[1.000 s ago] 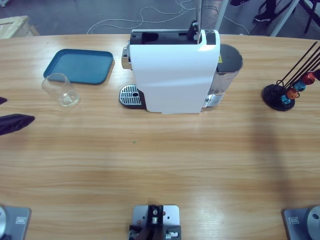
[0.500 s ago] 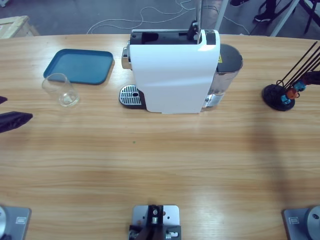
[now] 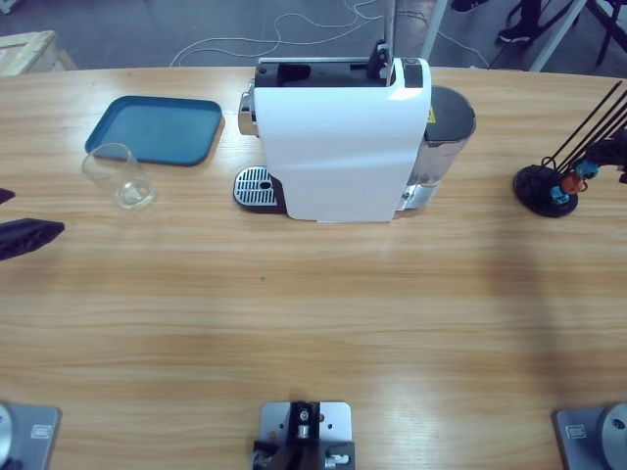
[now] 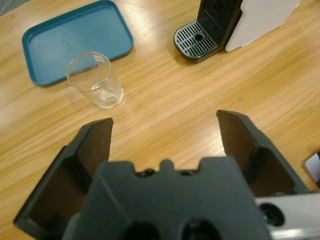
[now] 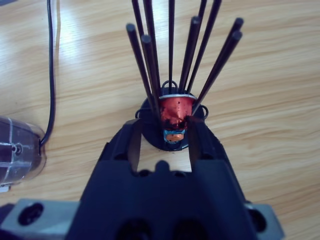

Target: Pour coffee

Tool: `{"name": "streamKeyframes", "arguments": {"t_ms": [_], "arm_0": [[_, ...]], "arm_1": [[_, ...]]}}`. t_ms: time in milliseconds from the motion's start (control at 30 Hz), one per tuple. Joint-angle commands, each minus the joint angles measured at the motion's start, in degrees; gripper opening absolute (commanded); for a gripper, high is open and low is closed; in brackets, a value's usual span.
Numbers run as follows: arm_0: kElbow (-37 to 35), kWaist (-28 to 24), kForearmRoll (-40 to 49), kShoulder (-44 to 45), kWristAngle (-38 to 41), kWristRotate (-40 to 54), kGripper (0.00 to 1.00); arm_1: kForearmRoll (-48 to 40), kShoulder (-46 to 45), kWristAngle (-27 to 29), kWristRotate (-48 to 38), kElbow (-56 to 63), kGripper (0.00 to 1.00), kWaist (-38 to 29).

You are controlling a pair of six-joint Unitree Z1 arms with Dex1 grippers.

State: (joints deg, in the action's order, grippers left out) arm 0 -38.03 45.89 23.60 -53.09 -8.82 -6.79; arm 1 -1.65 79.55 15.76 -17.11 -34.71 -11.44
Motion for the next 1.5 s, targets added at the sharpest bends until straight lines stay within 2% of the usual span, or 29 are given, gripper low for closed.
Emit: {"name": "streamKeyframes", "arguments": {"t_ms": [33, 100, 167, 633, 667, 700, 733, 767, 833, 900, 1033, 1100, 1167, 1233, 1367, 1433, 1467, 1500], "arm_0": [[2.35, 0.42, -0.61, 1.50, -1.03, 0.53, 0.885], [2.35, 0.42, -0.66, 1.50, -1.03, 0.52, 0.885], [2.35, 0.39, -0.66, 1.57, -1.03, 0.52, 0.885], [2.43, 0.42, -0.66, 1.67, -1.03, 0.55, 0.883], [2.43, 0.42, -0.66, 1.67, -1.03, 0.55, 0.881], [2.43, 0.42, -0.68, 1.64, -1.03, 0.55, 0.881], [2.43, 0.42, -0.75, 1.58, -1.03, 0.55, 0.881], [2.43, 0.42, -0.75, 1.58, -1.03, 0.55, 0.881], [2.43, 0.42, -0.75, 1.64, -1.03, 0.55, 0.881], [2.43, 0.42, -0.75, 1.67, -1.03, 0.55, 0.881], [2.43, 0.42, -0.75, 1.67, -1.03, 0.55, 0.881], [2.43, 0.42, -0.75, 1.67, -1.03, 0.55, 0.881], [2.43, 0.42, -0.75, 1.74, -1.03, 0.55, 0.881], [2.43, 0.42, -0.75, 1.74, -1.03, 0.55, 0.881], [2.52, 0.42, -0.75, 1.90, -1.03, 0.55, 0.881], [2.52, 0.39, -0.75, 2.02, -1.03, 0.55, 0.881], [2.52, 0.42, -0.75, 2.02, -1.03, 0.55, 0.881], [2.52, 0.42, -0.75, 2.04, -1.03, 0.55, 0.881]], "arm_1": [[-0.79, 3.00, 3.01, -1.82, 1.70, 0.163, 0.46], [-0.81, 3.47, 3.27, -2.31, 1.70, 0.157, 0.46], [-0.99, 3.93, 3.57, -2.51, 1.70, 0.040, 0.46], [-2.74, 5.35, 3.52, -2.75, 2.19, 0.000, 0.46], [-2.74, 5.35, 3.22, -2.75, 2.17, 0.119, 0.46], [-2.71, 5.30, 2.96, -2.75, 2.10, 0.434, 0.46], [-2.57, 5.14, 2.92, -2.81, 2.12, 0.682, 0.46], [-2.48, 4.84, 3.03, -2.91, 2.30, 0.818, 0.46], [-2.48, 4.79, 2.87, -3.19, 2.37, 0.900, 0.46], [-2.46, 4.74, 2.87, -3.19, 2.37, 0.913, 0.46], [-2.39, 4.81, 2.87, -3.58, 2.37, 0.872, 0.44], [-2.39, 4.92, 2.94, -3.70, 2.35, 0.753, 0.44], [-2.39, 5.00, 2.92, -3.72, 2.28, 0.582, 0.46], [-2.41, 5.04, 2.96, -3.88, 2.28, 0.537, 0.46], [-2.57, 5.53, 3.13, -3.98, 2.28, 0.314, 0.46], [-2.64, 6.02, 3.24, -4.14, 2.28, 0.263, 0.46], [-2.66, 6.23, 3.36, -4.18, 2.28, 0.191, 0.44], [-2.66, 6.43, 3.47, -4.27, 2.28, 0.172, 0.44]]}}
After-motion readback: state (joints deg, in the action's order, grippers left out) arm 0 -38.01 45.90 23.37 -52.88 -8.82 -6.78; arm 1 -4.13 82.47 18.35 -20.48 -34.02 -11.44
